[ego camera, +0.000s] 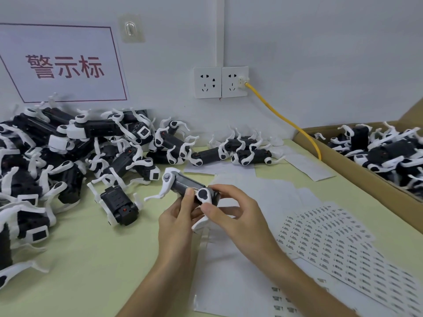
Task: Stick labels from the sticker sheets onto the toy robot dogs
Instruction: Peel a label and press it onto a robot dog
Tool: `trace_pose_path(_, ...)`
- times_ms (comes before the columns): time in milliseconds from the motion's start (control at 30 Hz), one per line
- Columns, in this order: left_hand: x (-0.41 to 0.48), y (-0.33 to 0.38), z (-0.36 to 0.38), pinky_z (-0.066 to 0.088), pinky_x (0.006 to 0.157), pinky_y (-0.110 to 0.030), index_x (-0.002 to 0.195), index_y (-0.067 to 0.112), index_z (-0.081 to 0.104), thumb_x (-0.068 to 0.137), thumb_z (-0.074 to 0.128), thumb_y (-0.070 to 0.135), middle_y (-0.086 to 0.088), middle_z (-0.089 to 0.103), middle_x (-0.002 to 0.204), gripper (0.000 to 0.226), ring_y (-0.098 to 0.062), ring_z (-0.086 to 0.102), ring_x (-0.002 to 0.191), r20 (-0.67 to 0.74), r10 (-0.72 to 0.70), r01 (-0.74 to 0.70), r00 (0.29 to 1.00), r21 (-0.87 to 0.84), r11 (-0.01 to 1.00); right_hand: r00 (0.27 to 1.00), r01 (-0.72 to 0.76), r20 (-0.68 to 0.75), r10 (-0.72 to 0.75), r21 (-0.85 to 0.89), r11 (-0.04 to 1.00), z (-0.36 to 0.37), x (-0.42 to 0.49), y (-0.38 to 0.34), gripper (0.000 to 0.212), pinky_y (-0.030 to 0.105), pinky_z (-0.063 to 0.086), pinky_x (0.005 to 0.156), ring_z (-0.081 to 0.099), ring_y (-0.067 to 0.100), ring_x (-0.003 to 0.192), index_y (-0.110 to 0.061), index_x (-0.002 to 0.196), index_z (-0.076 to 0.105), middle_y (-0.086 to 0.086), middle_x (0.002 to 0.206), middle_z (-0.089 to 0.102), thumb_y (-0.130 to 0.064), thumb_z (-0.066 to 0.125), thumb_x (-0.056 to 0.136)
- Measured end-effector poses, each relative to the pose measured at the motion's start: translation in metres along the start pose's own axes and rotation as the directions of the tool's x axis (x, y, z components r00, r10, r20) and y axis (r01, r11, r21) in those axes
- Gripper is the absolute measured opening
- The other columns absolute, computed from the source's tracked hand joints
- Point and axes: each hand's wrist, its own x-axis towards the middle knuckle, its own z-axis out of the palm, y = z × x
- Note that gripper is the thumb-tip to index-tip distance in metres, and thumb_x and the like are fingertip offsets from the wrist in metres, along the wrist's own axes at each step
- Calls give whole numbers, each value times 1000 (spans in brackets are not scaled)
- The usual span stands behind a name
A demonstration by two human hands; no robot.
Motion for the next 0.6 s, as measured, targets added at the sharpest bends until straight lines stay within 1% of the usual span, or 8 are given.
trace_pose_path(67,1,-1,-1,58,93,-49,112,2,75,107,48,39,-19,78,103,45,-35,76,99,25,-18,18,1000,8,1000,999,-31,29,31,27,999,2,-1,0,32,23,56,74,76,12,86,-37,115,68,-20,114,68,-30,81,87)
trace_pose_path(133,4,-2,-3,59,87,-47,111,5,76,109,45,40,-17,78,104,47,-33,76,98,42,-51,50,998,35,998,998,-52,24,51,18,998,1,1,-1,27,25,58,72,76,14,83,-36,114,69,-20,111,70,-29,78,89)
trace_pose_path(233,10,0,-6,51,74,-33,107,15,79,110,43,40,-6,80,103,44,-16,76,91,26,-76,72,997,135,988,981,-184,-32,190,146,972,-6,8,-7,14,29,59,66,74,21,81,-25,107,75,-3,102,75,-30,72,93)
trace_pose_path(300,11,1,-7,48,76,-29,105,22,79,108,46,36,4,81,101,36,-7,74,93,80,-15,-5,997,245,970,938,-318,-32,345,315,894,-15,13,-11,22,30,55,61,71,27,73,-16,103,75,6,95,74,-34,66,96)
trace_pose_path(367,8,0,-8,48,80,-26,106,30,77,107,52,25,14,79,99,25,0,70,96,150,104,-153,983,361,920,892,-393,-23,451,455,799,-25,19,-13,31,30,53,59,71,32,71,-10,108,71,12,92,74,-38,63,96)
trace_pose_path(467,3,-5,-9,46,80,-12,101,31,79,101,59,14,28,75,96,26,7,64,102,240,275,-365,931,580,729,843,-422,-55,536,551,720,-46,25,-15,38,27,51,52,71,29,67,-5,113,68,14,86,74,-38,65,93)
trace_pose_path(533,2,-7,-11,41,83,-4,103,29,80,99,62,15,34,70,94,23,8,61,105,340,287,-445,896,706,551,816,-409,-91,571,607,681,-66,30,-16,36,25,50,49,70,26,63,-4,110,68,15,88,73,-34,67,90)
trace_pose_path(600,3,-11,-12,35,88,-2,107,27,79,98,64,15,43,59,99,21,3,60,107,460,244,-520,854,754,402,821,-302,-120,558,739,603,-95,34,-21,39,25,52,49,72,27,67,-3,115,67,18,102,72,-33,67,90)
